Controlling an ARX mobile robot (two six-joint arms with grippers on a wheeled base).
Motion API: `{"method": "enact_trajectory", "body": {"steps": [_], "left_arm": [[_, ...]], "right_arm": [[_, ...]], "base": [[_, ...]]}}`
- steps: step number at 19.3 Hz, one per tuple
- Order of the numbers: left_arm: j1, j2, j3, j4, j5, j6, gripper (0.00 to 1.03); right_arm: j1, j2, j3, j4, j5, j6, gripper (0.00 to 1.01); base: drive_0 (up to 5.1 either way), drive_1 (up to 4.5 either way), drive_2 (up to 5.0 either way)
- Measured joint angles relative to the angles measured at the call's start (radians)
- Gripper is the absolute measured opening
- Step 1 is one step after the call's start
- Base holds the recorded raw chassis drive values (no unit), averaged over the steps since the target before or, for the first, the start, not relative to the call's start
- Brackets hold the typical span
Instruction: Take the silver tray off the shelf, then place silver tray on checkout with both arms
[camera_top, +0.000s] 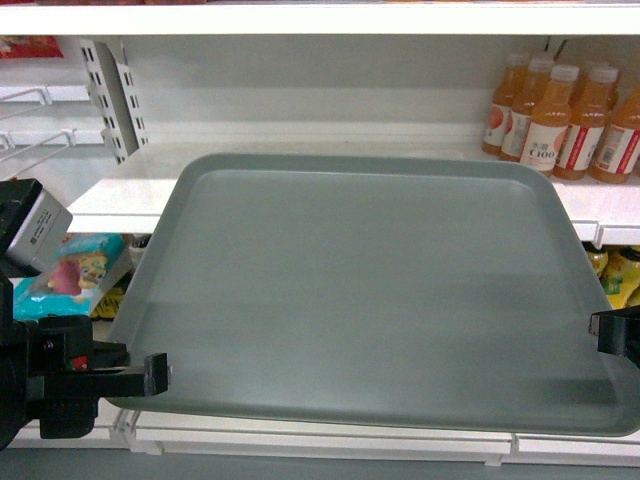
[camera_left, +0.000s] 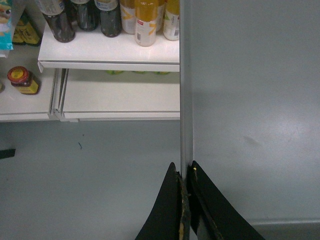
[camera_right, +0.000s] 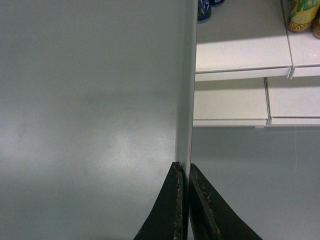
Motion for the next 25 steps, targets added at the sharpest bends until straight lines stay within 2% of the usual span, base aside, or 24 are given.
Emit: {"method": "enact_trajectory", "body": {"steps": [4, 25], "left_arm": [[0.0, 0.001, 0.0, 0.002, 0.0, 0.0, 0.03], [0.0, -0.001, 0.0, 0.002, 0.0, 0.0, 0.03]], "right_arm": [[0.0, 0.001, 0.0, 0.001, 0.0, 0.0, 0.02], [-0.001, -0.001, 0.001, 0.003, 0.0, 0.0, 0.02]], "base": [[0.0, 0.0, 0.0], [0.1, -4.21, 4.5]]}}
